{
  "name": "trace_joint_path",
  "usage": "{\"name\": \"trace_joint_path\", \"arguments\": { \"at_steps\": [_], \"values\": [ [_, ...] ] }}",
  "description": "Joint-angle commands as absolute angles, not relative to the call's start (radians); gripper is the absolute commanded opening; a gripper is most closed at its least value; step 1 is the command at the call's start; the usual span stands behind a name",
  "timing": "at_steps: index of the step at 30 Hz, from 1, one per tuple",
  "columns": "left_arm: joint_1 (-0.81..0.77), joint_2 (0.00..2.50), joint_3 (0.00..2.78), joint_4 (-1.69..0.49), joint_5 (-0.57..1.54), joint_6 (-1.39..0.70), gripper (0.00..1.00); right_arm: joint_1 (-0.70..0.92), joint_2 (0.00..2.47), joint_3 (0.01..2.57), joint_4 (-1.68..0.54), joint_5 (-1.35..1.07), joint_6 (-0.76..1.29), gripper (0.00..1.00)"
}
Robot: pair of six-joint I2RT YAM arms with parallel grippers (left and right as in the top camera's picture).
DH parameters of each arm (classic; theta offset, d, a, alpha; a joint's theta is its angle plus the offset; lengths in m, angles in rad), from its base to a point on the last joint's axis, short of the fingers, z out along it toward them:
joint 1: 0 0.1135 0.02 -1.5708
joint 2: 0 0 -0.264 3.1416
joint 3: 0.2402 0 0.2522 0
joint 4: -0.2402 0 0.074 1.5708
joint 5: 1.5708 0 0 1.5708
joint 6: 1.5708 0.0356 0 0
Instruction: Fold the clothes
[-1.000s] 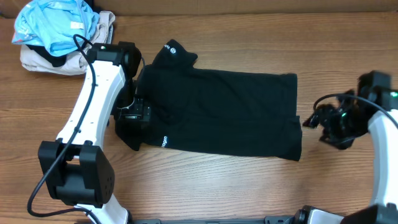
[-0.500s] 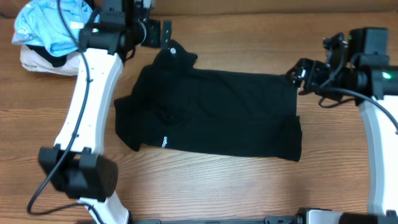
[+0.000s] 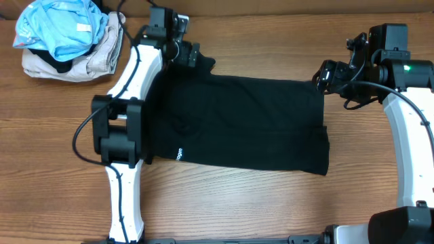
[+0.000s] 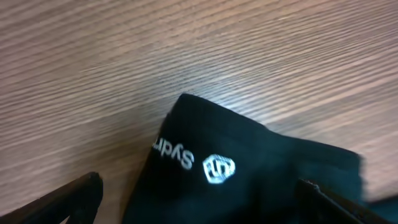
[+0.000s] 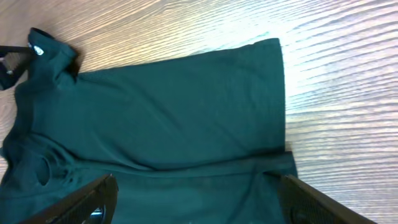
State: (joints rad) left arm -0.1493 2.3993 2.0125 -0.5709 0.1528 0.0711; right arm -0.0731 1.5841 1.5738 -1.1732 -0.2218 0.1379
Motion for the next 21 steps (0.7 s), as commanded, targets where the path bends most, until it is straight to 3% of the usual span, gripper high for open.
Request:
{"name": "trace_joint_path", "arguments": {
  "at_steps": [1, 14, 21],
  "values": [
    [-0.151, 2.416, 2.064, -0.528, 0.146, 0.102, 0.99, -0.073, 1.584, 1.586, -1.171, -0.199, 0.137, 0.86],
    [-0.152, 2.523, 2.064, -0.378, 0.147, 0.105, 0.93, -0.073, 1.607, 1.570, -1.126, -0.200, 0.139, 0.85],
    [-0.166, 2.527, 2.064, -0.381, 0.158, 0.136, 0.73, -0.073, 1.629, 1.570, -1.131, -0.203, 0.153, 0.83]
  ]
}}
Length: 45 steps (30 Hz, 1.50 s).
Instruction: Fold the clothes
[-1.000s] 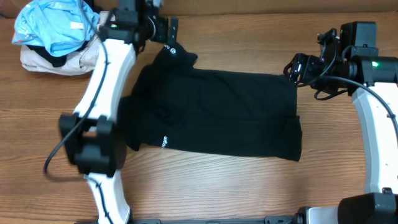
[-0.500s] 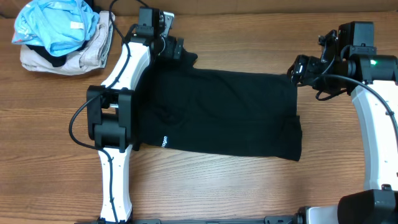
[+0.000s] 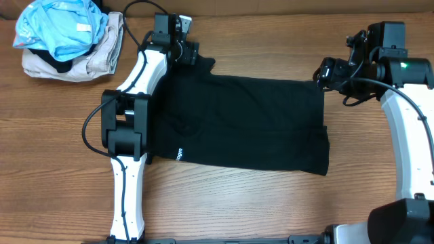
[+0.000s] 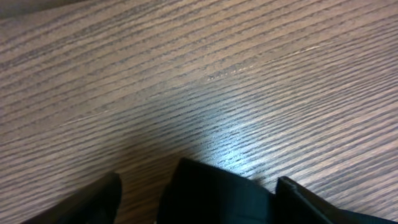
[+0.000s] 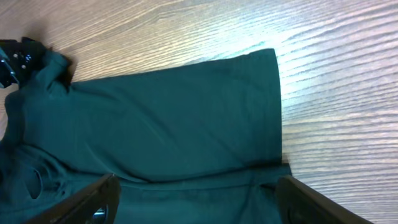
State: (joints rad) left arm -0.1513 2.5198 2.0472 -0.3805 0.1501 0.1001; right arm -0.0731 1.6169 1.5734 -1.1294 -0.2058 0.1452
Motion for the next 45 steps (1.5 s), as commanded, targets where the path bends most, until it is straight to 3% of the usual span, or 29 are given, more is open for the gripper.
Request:
{"name": "trace_joint_path", "arguments": {
  "at_steps": [1, 2, 4, 6, 8, 18, 26, 35, 45],
  "values": [
    [-0.168, 2.527, 2.064, -0.384, 0.157, 0.136, 0.68, -0.073, 1.631, 1.570, -1.135, -0.203, 0.153, 0.82],
    [-0.171, 2.527, 2.064, -0.386, 0.152, 0.136, 0.61, -0.073, 1.631, 1.570, -1.137, -0.202, 0.153, 0.82],
    [-0.176, 2.527, 2.064, -0.388, 0.149, 0.135, 0.28, -0.073, 1.631, 1.570, -1.137, -0.203, 0.153, 0.81],
    [-0.178, 2.526, 2.064, -0.387, 0.150, 0.134, 0.11, -0.073, 1.631, 1.570, -1.133, -0.202, 0.153, 0.81],
    [-0.178, 2.522, 2.067, -0.390, 0.150, 0.127, 0.04, -0.073, 1.631, 1.570, -1.123, -0.203, 0.153, 0.80],
    [-0.177, 2.362, 2.172, -0.590, 0.085, -0.005, 0.04, -0.073, 1.671, 1.570, -0.957, -0.195, 0.118, 0.83],
    [-0.178, 2.184, 2.184, -0.794, 0.076, -0.008, 0.04, -0.073, 1.912, 1.570, -0.806, -0.168, 0.118, 0.84],
    [-0.178, 2.171, 2.180, -0.890, 0.075, -0.008, 0.04, -0.073, 2.101, 1.570, -0.664, -0.132, 0.119, 0.82],
    [-0.178, 2.171, 2.180, -0.913, 0.075, -0.008, 0.04, -0.066, 2.212, 1.570, -0.579, -0.135, 0.119, 0.66]
  ]
}}
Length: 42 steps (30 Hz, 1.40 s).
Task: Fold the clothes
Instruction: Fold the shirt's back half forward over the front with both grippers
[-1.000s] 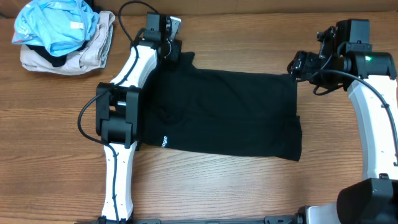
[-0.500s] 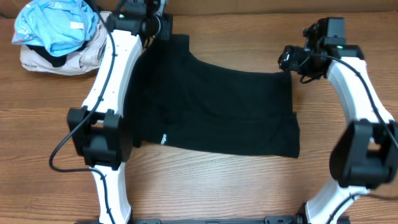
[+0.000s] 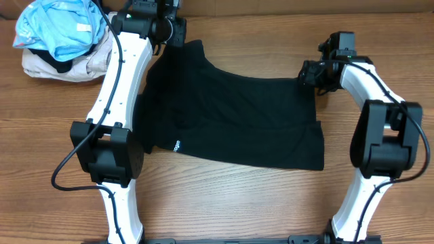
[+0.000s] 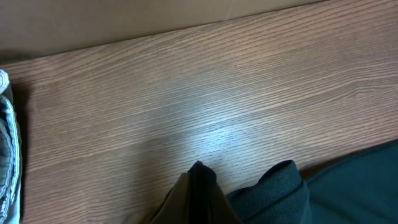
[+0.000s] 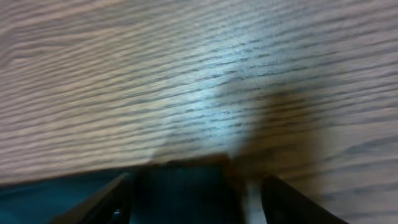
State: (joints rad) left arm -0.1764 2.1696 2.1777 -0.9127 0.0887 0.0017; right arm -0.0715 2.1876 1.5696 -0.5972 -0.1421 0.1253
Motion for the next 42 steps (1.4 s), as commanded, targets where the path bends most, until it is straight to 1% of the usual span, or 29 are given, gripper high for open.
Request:
{"name": "trace_joint_path", "arguments": {
  "at_steps": [1, 2, 4, 5, 6, 7, 10, 11, 18, 25, 31, 35, 39, 42],
  "values": [
    [-0.178, 2.171, 2.180, -0.915, 0.075, -0.008, 0.04, -0.065, 2.217, 1.570, -0.569, -0.139, 0.121, 0.66],
    [-0.178, 2.171, 2.180, -0.917, 0.075, -0.008, 0.04, -0.065, 2.222, 1.570, -0.559, -0.147, 0.123, 0.65],
    [-0.178, 2.171, 2.180, -0.931, 0.075, -0.008, 0.04, -0.065, 2.227, 1.570, -0.542, -0.175, 0.123, 0.60],
    [-0.178, 2.171, 2.180, -0.939, 0.075, -0.008, 0.04, -0.065, 2.227, 1.570, -0.537, -0.183, 0.123, 0.55],
    [-0.178, 2.171, 2.180, -0.950, 0.075, -0.008, 0.04, -0.065, 2.227, 1.570, -0.532, -0.193, 0.123, 0.48],
    [-0.178, 2.171, 2.180, -0.960, 0.075, -0.008, 0.04, -0.065, 2.226, 1.570, -0.527, -0.204, 0.123, 0.36],
    [-0.178, 2.171, 2.180, -0.979, 0.074, -0.007, 0.04, -0.065, 2.225, 1.572, -0.528, -0.219, 0.123, 0.10],
    [-0.178, 2.171, 2.180, -0.984, 0.074, -0.007, 0.04, -0.066, 2.222, 1.572, -0.534, -0.219, 0.123, 0.04],
    [-0.177, 2.171, 2.180, -1.011, 0.073, -0.007, 0.04, -0.074, 2.116, 1.572, -0.608, -0.215, 0.126, 0.04],
    [-0.156, 2.171, 2.181, -1.078, 0.067, -0.007, 0.04, -0.074, 1.959, 1.572, -0.770, -0.183, 0.131, 0.04],
    [-0.133, 2.171, 2.181, -1.193, 0.045, -0.007, 0.04, -0.074, 1.917, 1.572, -0.963, -0.111, 0.186, 0.04],
    [-0.121, 2.171, 2.181, -1.317, 0.009, -0.007, 0.04, -0.075, 1.918, 1.572, -1.073, -0.085, 0.238, 0.04],
    [-0.116, 2.171, 2.180, -1.430, -0.034, -0.008, 0.04, -0.078, 1.918, 1.572, -1.127, -0.087, 0.270, 0.04],
    [-0.116, 2.171, 2.171, -1.470, -0.037, -0.007, 0.05, -0.081, 1.918, 1.571, -1.155, -0.087, 0.286, 0.04]
  ]
}}
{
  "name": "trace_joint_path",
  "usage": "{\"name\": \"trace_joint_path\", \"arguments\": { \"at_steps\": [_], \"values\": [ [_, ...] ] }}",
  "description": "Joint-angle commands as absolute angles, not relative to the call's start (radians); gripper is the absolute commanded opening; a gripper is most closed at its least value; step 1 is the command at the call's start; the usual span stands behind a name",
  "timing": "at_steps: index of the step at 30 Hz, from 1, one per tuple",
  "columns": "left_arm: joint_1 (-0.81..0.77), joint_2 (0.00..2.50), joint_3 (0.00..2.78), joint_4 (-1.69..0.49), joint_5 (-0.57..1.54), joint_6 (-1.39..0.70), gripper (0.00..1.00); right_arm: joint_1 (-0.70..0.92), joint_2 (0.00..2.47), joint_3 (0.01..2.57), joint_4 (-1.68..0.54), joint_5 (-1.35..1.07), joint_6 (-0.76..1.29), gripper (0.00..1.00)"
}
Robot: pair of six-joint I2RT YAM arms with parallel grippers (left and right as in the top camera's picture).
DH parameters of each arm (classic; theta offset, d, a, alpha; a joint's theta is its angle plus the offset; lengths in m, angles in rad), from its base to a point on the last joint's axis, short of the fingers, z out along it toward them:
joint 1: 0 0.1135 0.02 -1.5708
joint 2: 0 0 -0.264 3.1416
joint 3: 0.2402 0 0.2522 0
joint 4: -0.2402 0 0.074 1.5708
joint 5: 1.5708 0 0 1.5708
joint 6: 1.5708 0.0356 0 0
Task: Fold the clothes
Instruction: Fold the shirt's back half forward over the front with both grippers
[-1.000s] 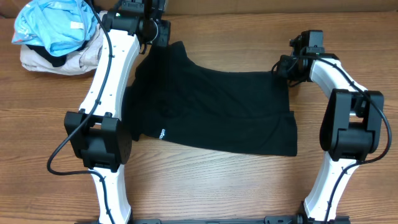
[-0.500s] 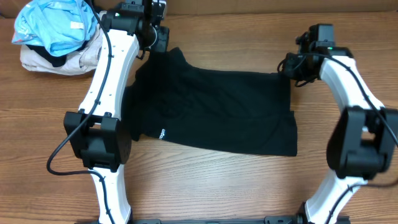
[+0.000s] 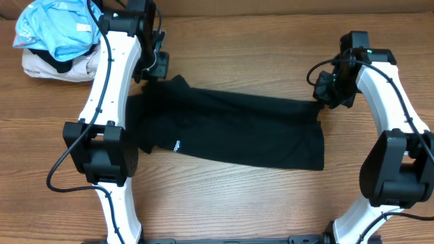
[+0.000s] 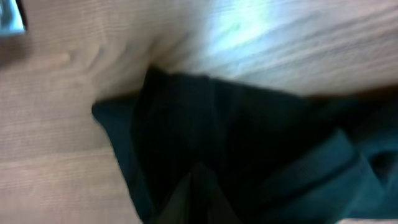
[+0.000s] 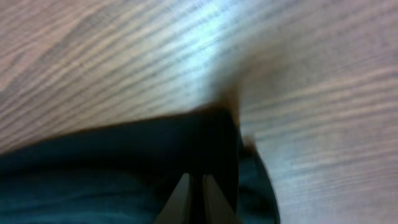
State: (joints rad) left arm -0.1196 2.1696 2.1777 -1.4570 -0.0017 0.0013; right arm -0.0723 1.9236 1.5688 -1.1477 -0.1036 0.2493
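Note:
A black garment [image 3: 237,135] lies spread across the middle of the table, its far edge drawn in toward the front. My left gripper [image 3: 159,71] is shut on the garment's far left corner. In the left wrist view the shut fingers [image 4: 200,180] sit on dark cloth [image 4: 261,124]. Over at the far right corner, my right gripper [image 3: 324,95] is shut on the cloth too. The right wrist view shows its fingertips [image 5: 198,186] pinching the dark edge [image 5: 155,137], with bare wood beyond.
A pile of clothes [image 3: 64,34], a light blue piece on top of a beige one, sits at the back left corner. The wooden table [image 3: 237,210] shows bare in front of the garment and behind it [image 3: 244,47].
Both grippers stand nearer the front with the garment's far corners in them. The far edge has come forward and the garment looks narrower. The right gripper, open then, is now shut.
Both grippers were open at the garment's two far corners, the left by the sleeve with the white logo. Then the left was shut on its corner, lifted toward the back, while the right stood open round its corner. Now both hold corners, brought forward.

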Motion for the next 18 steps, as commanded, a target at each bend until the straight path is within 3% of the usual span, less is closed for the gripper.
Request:
{"name": "trace_joint_path", "arguments": {
  "at_steps": [1, 10, 11, 12, 14, 17, 18],
  "values": [
    [-0.116, 2.171, 2.161, -1.469, -0.037, -0.007, 0.04, -0.081, 1.918, 1.568, -1.159, -0.087, 0.286, 0.04],
    [-0.116, 2.171, 1.878, -1.312, -0.037, -0.002, 0.06, -0.081, 1.918, 1.404, -1.150, -0.106, 0.290, 0.04],
    [-0.116, 2.171, 1.847, -1.292, -0.036, 0.001, 0.13, -0.081, 1.918, 1.390, -1.150, -0.105, 0.290, 0.04],
    [-0.116, 2.171, 1.811, -1.269, -0.037, 0.002, 0.31, -0.081, 1.918, 1.375, -1.150, -0.105, 0.289, 0.04],
    [-0.117, 2.171, 1.767, -1.245, -0.032, 0.028, 0.55, -0.081, 1.918, 1.360, -1.159, -0.105, 0.289, 0.04],
    [-0.118, 2.171, 1.752, -1.248, -0.033, 0.053, 1.00, -0.086, 1.916, 1.360, -1.173, -0.105, 0.289, 0.10],
    [-0.118, 2.171, 1.752, -1.251, -0.034, 0.058, 1.00, -0.090, 1.916, 1.360, -1.177, -0.105, 0.289, 0.13]
  ]
}}
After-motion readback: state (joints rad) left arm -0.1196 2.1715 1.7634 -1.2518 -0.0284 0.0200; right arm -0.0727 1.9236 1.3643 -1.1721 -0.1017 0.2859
